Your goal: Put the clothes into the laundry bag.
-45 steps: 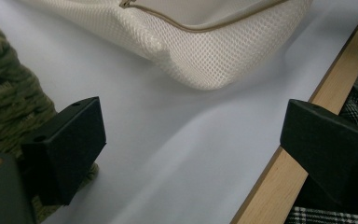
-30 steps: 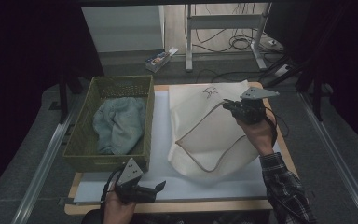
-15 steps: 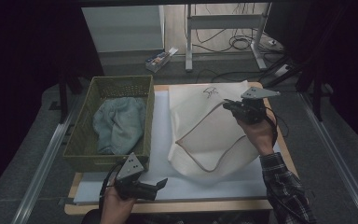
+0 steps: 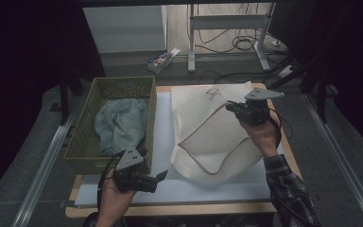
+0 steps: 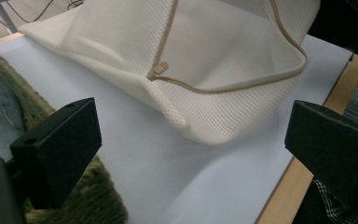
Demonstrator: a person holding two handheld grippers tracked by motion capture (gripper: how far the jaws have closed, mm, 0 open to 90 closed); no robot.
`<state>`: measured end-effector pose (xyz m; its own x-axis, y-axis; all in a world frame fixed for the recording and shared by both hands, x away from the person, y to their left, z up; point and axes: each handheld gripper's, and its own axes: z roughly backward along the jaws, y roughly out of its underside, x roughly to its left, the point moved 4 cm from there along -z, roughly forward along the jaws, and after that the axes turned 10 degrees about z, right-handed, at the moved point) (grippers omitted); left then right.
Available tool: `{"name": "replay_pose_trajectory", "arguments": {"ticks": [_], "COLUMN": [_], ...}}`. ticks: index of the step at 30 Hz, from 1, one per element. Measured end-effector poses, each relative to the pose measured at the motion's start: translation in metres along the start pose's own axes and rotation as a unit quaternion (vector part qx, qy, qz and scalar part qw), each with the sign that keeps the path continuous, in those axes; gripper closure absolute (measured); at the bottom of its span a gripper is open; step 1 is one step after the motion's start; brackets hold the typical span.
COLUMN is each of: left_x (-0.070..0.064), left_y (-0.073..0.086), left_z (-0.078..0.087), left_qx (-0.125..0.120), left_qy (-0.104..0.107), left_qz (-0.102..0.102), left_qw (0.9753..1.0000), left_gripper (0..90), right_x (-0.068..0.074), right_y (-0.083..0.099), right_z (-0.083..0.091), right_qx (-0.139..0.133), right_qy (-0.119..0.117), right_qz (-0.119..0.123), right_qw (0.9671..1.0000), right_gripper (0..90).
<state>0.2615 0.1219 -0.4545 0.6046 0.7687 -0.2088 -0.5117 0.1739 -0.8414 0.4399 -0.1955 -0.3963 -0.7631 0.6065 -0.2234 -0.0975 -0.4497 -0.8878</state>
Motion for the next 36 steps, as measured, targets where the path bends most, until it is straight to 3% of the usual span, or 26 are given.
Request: {"name": "replay_pose_trajectory", "arguments": {"ticks": [5,14,27,36], "left_x": [0.005,0.016,0.047,0.069], "left_y": [-0.006,-0.019,-0.034,-0.038], "left_z": [0.000,-0.002,-0.004,-0.010], "left_qx": [-0.005,-0.002,0.022,0.036], "left_qy": [-0.001,-0.022,-0.050,-0.061], "left_qz": [0.009,0.004,0.015,0.041], "left_qw": [1.0000,0.9998,0.9984,0.9966], "left_gripper": [3.4,3.3,2.5,2.0], "right_x": [0.000,-0.001,-0.002,-0.002], "right_y": [0.000,0.000,0.002,0.002], "right_z": [0.000,0.000,-0.001,-0.001], "right_qx": [-0.001,-0.001,-0.002,-0.001], "right_qy": [-0.005,-0.008,-0.012,-0.015], "right_qz": [-0.005,-0.007,-0.014,-0.014], "right_qw": [1.0000,0.9999,0.9998,0.9998], "right_gripper": [84.6,84.6,84.6,84.4]}}
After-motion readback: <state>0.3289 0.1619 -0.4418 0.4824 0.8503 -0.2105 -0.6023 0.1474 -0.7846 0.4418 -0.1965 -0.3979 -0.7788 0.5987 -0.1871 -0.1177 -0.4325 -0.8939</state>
